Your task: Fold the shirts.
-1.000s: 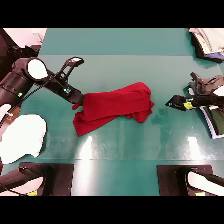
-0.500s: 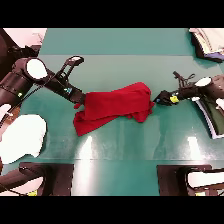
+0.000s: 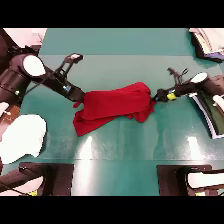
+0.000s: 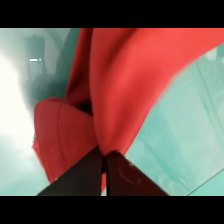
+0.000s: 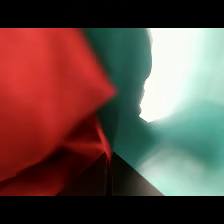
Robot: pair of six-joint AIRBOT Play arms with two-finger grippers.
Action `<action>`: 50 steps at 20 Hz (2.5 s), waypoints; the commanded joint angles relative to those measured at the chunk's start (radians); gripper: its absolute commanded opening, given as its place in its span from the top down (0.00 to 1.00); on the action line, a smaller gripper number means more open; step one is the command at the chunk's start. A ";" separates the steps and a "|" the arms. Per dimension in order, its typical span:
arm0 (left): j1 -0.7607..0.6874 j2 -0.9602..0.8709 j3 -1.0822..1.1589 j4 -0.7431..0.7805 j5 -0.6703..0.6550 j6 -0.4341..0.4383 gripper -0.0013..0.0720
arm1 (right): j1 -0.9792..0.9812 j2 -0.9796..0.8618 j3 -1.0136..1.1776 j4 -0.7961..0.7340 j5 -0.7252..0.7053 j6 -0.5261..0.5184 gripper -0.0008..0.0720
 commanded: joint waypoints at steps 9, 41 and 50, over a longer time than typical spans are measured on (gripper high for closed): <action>0.081 0.075 0.835 -0.072 -0.034 -0.027 0.95 | -0.224 0.560 0.466 0.006 -0.146 0.054 0.97; 0.081 -0.322 0.080 -0.054 0.216 0.056 0.95 | 0.042 -0.216 0.764 -0.283 -0.111 0.216 0.97; 0.213 -0.294 0.249 -0.062 -0.002 0.000 0.17 | -0.002 -0.216 0.827 -0.269 0.144 0.235 0.38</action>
